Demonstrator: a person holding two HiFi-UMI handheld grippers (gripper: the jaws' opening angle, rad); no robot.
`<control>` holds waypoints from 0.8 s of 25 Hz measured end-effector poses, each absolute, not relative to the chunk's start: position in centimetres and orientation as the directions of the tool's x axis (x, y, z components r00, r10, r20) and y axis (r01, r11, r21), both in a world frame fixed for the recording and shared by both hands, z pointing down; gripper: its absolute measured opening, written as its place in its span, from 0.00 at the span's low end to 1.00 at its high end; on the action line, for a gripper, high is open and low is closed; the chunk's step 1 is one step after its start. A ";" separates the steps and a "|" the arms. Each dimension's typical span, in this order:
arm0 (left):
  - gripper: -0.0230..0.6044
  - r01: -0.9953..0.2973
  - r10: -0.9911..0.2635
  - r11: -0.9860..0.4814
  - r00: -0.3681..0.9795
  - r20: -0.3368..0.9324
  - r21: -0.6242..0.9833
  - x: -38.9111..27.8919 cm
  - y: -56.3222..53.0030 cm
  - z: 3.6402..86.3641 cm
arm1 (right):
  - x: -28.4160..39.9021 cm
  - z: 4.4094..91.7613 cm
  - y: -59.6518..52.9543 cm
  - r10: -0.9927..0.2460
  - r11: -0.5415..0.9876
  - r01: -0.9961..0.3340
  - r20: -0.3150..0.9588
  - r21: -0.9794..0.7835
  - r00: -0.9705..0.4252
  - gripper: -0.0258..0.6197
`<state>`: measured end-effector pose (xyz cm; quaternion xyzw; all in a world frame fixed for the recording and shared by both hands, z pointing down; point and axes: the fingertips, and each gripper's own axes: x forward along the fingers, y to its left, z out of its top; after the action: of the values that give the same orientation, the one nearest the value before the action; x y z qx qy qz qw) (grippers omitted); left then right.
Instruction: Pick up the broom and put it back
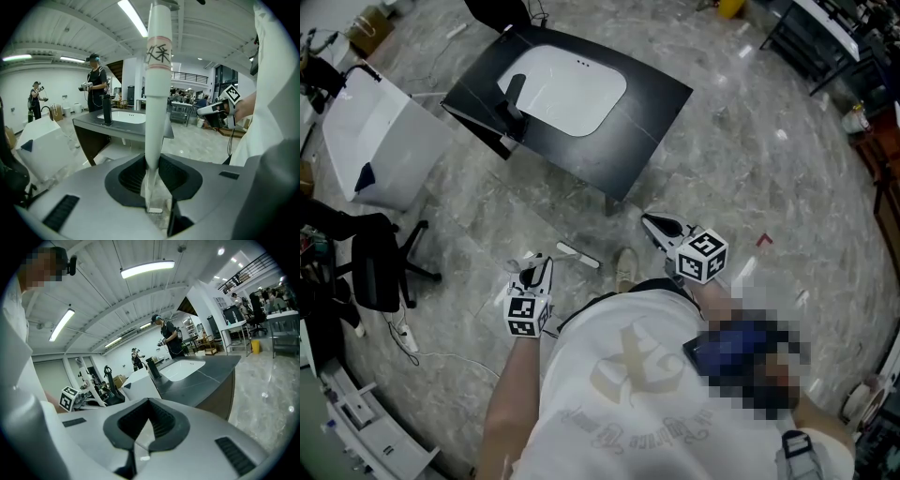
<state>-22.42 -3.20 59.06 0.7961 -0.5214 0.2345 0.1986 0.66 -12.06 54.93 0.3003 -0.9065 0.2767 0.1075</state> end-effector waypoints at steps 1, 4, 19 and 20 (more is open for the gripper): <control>0.19 -0.924 -0.733 -0.377 0.345 0.586 0.072 -22.2 -3.7 59.3 | 0.9 55.2 -12.5 -0.483 0.665 -0.603 0.361 -0.442 -0.798 0.07; 0.19 -0.925 -0.721 -0.374 0.338 0.605 0.070 -21.8 -5.1 60.1 | 1.4 55.8 -13.9 -0.480 0.659 -0.599 0.359 -0.455 -0.801 0.07; 0.19 -0.895 -0.643 -0.445 0.346 0.684 0.034 -18.9 -8.8 62.8 | 3.9 57.2 -16.7 -0.434 0.658 -0.557 0.350 -0.507 -0.830 0.07; 0.19 -0.893 -0.638 -0.449 0.347 0.688 0.034 -18.7 -9.1 63.1 | 3.9 57.3 -16.8 -0.432 0.655 -0.556 0.350 -0.511 -0.831 0.07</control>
<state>-18.69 -9.05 63.14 0.7940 -0.4818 0.3070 0.2076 3.93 -16.80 57.31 0.2733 -0.9043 0.3124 0.0991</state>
